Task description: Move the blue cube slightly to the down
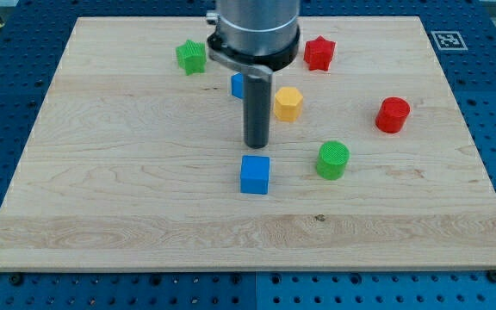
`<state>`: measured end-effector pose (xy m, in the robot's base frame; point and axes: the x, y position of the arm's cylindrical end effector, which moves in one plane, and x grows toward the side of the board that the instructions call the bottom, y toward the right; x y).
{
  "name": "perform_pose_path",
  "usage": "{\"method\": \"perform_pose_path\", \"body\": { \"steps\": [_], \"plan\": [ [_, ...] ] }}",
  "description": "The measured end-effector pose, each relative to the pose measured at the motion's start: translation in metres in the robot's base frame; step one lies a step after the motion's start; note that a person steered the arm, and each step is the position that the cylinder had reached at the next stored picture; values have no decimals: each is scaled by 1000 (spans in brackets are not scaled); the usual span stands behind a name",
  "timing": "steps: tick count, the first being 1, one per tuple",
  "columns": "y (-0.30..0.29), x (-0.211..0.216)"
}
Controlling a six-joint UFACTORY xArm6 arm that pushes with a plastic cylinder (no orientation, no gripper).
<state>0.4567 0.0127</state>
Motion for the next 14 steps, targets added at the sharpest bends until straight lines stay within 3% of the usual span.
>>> {"method": "perform_pose_path", "body": {
  "steps": [3,7,9,12,14],
  "plan": [
    [-10,0],
    [-12,69],
    [-21,76],
    [-154,72],
    [-178,153]
  ]
}}
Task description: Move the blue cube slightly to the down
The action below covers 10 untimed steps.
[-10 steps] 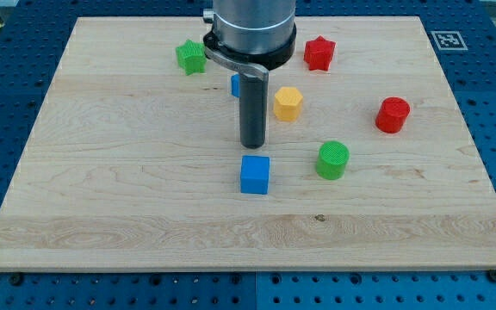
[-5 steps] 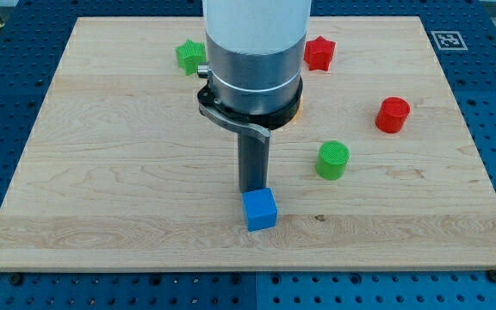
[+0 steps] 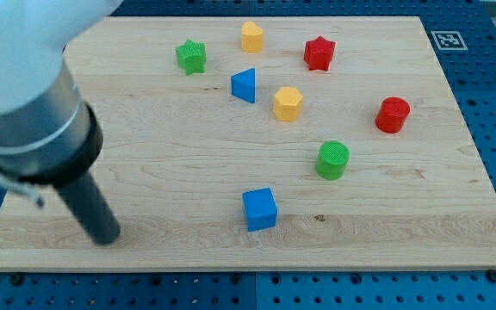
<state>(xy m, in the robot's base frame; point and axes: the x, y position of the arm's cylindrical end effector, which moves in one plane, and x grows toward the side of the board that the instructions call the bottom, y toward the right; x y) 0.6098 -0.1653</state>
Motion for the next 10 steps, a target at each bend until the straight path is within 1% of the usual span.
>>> {"method": "perform_pose_path", "body": {
  "steps": [2,3,4,5,6,8,10],
  "plan": [
    [8,9],
    [51,9],
    [80,9],
    [80,9],
    [94,8],
    [164,9],
    [195,9]
  ]
}}
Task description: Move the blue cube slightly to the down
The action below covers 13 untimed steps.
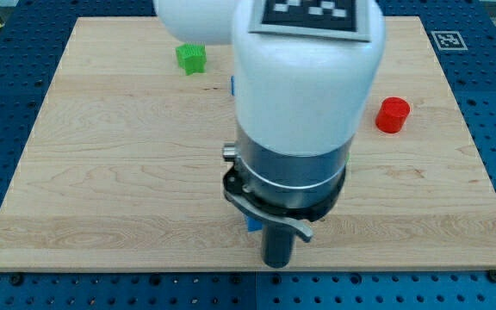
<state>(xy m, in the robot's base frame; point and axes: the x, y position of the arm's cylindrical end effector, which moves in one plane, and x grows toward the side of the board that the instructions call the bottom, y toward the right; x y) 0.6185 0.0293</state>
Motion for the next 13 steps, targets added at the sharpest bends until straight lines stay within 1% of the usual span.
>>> {"method": "perform_pose_path", "body": {
  "steps": [2,3,5,7,9,10,11,12,13],
  "plan": [
    [22,-9],
    [22,-9],
    [-2,-9],
    [-1,-12],
    [8,-33],
    [8,-34],
    [8,-34],
    [8,-10],
    [0,1]
  ]
}}
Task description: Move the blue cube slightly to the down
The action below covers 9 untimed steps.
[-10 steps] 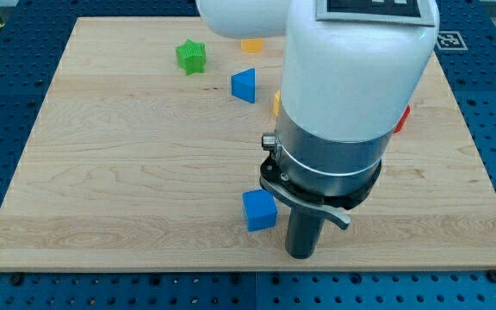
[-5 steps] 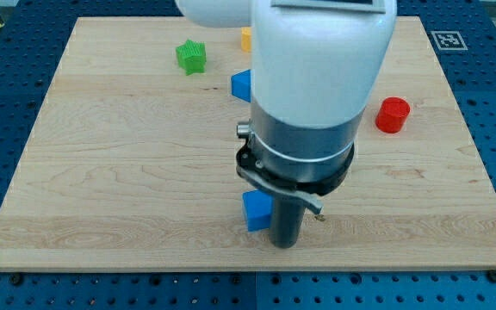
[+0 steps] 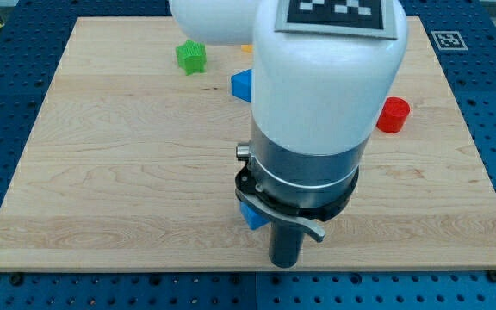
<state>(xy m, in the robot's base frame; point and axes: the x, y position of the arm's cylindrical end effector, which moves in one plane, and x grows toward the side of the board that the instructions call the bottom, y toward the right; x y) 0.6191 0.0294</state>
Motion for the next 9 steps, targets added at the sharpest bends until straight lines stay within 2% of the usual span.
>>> {"method": "perform_pose_path", "body": {
  "steps": [1,5,7,8,9],
  "plan": [
    [-8,0],
    [-5,-48],
    [-5,-46],
    [-3,-26],
    [23,-20]
  ]
}}
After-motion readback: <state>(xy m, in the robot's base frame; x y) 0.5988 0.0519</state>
